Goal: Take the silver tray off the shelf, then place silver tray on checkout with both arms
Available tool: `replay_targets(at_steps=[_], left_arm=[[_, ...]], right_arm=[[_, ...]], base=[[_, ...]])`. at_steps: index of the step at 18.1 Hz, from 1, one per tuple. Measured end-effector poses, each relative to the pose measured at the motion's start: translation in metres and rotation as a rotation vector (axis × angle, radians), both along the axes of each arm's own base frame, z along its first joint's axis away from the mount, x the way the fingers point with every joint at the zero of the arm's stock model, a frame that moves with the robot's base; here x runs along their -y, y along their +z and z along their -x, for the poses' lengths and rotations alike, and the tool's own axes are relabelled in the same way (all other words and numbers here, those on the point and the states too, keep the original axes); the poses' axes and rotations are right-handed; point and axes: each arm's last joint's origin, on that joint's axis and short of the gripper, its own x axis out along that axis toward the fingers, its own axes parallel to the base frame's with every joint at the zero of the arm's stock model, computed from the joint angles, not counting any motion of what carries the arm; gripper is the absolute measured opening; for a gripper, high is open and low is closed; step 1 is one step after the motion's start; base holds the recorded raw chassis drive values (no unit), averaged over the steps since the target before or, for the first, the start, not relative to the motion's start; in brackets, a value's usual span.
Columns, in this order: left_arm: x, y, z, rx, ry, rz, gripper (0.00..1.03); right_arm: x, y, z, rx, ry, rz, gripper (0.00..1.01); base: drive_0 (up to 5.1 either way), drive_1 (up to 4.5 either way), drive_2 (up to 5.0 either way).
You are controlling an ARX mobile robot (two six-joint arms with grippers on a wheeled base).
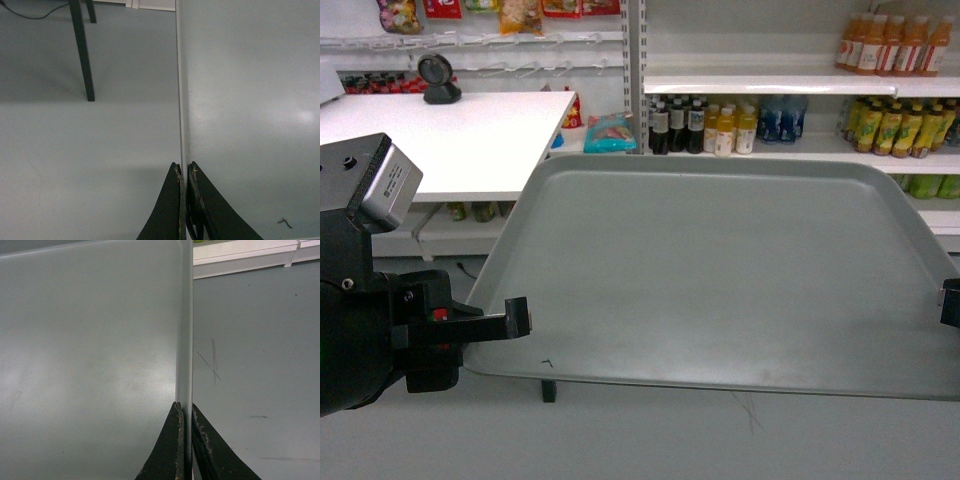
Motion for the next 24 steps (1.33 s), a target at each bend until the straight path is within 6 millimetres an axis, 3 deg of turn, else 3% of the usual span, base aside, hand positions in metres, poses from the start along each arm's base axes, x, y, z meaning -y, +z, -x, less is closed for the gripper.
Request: replay_targets(at_steps=[24], left_arm=[[0.0, 0.0002, -0.0002, 0.003, 0.0, 0.001, 0.03]], right_arm=[[0.0, 0.0003, -0.0001, 0.002, 0.0, 0.0, 0.03]], base=[[-4.9, 2.4, 2.4]])
